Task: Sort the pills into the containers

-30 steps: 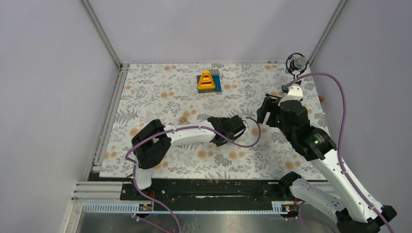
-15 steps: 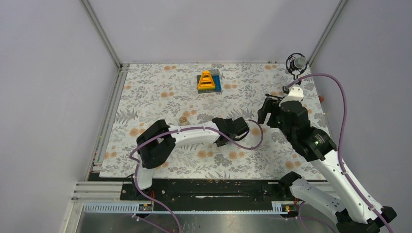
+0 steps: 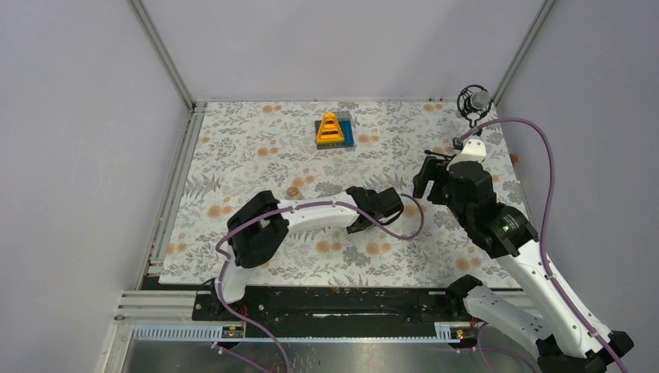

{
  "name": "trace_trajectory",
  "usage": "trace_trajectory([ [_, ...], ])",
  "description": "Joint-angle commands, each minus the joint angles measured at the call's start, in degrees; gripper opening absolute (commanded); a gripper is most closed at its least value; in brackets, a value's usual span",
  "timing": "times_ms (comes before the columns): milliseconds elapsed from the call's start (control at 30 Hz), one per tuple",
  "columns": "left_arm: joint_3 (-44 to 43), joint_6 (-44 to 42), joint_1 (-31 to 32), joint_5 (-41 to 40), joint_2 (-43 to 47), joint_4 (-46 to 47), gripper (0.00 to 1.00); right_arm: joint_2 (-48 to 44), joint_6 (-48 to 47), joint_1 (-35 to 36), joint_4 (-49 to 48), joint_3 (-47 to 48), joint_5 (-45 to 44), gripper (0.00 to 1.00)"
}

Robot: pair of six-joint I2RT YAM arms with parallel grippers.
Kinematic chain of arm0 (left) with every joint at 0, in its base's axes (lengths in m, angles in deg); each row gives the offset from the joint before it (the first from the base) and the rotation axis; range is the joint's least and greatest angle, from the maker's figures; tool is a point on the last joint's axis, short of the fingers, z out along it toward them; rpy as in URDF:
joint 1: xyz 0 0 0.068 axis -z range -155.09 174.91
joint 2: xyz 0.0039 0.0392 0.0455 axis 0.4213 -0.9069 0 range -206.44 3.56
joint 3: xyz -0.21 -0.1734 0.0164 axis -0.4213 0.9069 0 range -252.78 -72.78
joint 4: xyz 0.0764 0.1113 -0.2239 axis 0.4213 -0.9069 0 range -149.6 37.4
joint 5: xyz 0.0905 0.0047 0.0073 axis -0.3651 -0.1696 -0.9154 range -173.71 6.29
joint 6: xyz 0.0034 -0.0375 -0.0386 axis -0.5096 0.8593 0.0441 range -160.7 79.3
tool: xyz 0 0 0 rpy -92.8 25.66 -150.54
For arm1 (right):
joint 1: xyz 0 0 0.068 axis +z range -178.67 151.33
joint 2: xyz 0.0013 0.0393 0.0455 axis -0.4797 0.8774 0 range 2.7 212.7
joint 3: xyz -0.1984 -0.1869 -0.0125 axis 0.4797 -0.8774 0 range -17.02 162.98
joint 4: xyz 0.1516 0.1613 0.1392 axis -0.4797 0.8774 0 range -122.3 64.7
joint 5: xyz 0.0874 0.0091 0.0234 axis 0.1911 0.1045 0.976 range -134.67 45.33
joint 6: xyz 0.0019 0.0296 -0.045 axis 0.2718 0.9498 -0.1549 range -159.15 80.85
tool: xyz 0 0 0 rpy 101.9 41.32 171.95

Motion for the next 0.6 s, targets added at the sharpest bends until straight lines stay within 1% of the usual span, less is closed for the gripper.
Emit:
trace_trajectory([
  [0,-3.63,-0.22,0.46,-2.50,-0.90,-2.80,0.00,-0.48,0.50,-0.61,-0.74,-0.32,-1.83,0.83],
  [300,-6.63,0.71,1.27,-3.83,-3.06,-6.77,0.00,-0.85,0.48,-0.98,-0.69,-0.52,-1.82,0.82],
  [567,-7.97,0.80,1.84,-5.06,-4.29,-7.71,0.00,-1.46,0.49,-1.03,-0.71,-1.06,-1.62,0.82],
])
